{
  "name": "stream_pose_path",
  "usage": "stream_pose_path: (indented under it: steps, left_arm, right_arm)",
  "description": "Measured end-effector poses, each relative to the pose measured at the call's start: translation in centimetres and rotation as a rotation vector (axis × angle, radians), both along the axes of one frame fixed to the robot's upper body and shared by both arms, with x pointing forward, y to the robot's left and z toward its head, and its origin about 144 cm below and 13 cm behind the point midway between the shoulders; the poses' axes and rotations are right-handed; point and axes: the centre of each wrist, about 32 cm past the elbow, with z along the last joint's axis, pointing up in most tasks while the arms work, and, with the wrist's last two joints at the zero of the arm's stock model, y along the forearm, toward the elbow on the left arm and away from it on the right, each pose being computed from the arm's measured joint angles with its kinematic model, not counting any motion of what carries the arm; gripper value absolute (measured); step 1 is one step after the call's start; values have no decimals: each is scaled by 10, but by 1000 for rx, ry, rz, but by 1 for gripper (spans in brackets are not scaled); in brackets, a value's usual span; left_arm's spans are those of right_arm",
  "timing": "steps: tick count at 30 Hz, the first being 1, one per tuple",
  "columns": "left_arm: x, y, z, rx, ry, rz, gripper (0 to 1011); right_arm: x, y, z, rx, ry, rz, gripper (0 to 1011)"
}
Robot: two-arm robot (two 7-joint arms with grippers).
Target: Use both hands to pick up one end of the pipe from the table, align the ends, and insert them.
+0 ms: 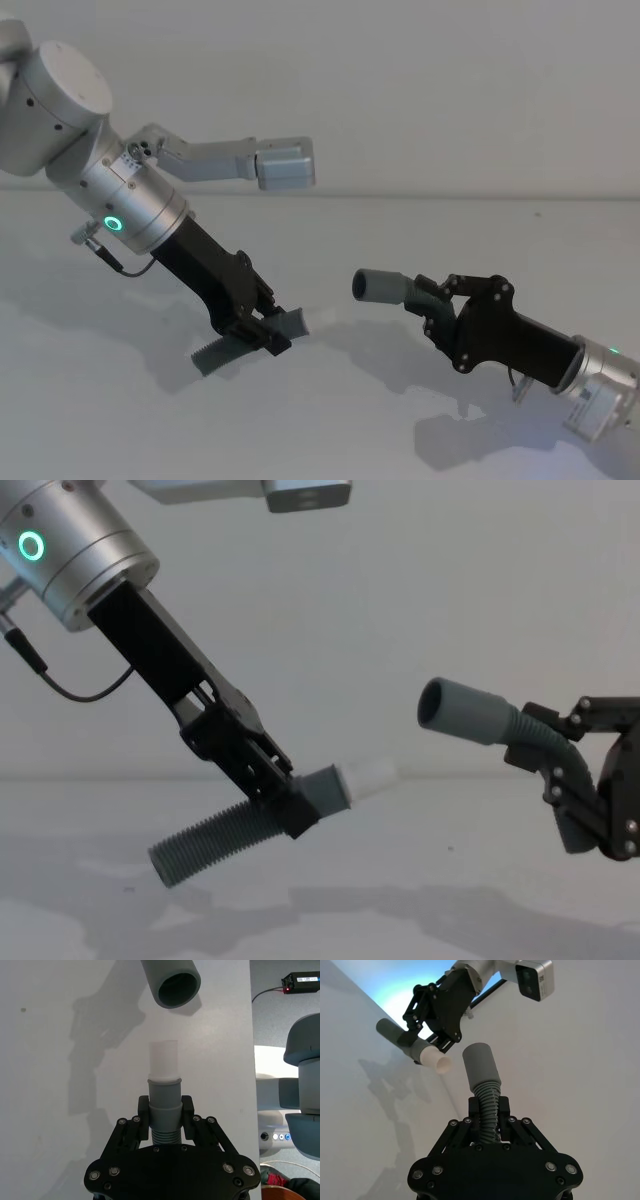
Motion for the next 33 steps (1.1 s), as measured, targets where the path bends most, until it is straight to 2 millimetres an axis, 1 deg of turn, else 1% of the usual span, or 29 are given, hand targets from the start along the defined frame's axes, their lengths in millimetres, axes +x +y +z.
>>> stream_pose_path:
  steps: [16,33]
  left_arm:
    - [2,-2,8,35,1,-3,356]
    - [7,-11,13,41,3,-26,356]
  right_arm:
    - [5,-5,-1,-38,-48,22,190]
    - [6,-7,-1,-51,-62,30,190]
